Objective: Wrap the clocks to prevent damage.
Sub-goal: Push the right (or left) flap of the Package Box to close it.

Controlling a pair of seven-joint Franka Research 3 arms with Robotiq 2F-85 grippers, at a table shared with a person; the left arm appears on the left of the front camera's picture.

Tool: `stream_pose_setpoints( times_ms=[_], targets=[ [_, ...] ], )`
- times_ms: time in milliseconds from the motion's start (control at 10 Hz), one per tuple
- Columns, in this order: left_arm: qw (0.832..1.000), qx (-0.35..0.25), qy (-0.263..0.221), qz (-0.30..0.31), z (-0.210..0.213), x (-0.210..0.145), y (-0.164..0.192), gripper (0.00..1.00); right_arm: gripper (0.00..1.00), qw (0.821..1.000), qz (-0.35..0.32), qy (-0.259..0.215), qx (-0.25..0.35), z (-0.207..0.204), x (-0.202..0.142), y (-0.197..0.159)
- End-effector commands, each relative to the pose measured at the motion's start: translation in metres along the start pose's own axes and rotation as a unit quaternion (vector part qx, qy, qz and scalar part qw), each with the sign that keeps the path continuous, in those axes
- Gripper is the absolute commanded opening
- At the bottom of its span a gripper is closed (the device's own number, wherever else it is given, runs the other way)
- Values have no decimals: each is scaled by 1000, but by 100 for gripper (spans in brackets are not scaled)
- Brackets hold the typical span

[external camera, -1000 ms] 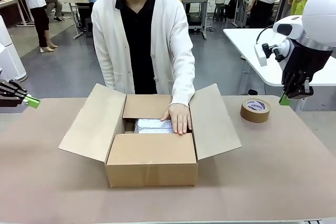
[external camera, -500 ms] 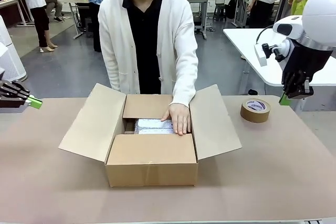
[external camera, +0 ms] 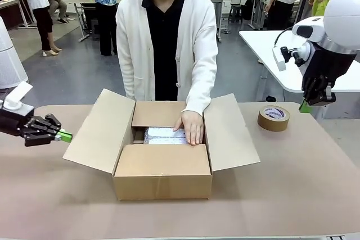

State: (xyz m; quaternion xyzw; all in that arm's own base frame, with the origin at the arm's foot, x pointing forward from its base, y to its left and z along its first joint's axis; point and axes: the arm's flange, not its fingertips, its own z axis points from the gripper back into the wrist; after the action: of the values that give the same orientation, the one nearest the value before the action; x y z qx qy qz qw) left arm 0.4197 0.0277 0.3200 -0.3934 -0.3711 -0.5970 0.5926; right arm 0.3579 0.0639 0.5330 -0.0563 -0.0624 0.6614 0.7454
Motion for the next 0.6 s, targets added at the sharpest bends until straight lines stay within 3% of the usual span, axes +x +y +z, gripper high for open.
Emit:
stream_pose_setpoints(
  times_ms=[0, 500],
  targets=[
    [999, -7, -19, -39, -14, -3, 14, 5, 4, 1000, 2, 4, 4, 0, 0, -2],
    [998, -15, -62, 0, -53, 17, 43, 5, 4, 1000, 2, 4, 4, 0, 0, -2]
  ],
)
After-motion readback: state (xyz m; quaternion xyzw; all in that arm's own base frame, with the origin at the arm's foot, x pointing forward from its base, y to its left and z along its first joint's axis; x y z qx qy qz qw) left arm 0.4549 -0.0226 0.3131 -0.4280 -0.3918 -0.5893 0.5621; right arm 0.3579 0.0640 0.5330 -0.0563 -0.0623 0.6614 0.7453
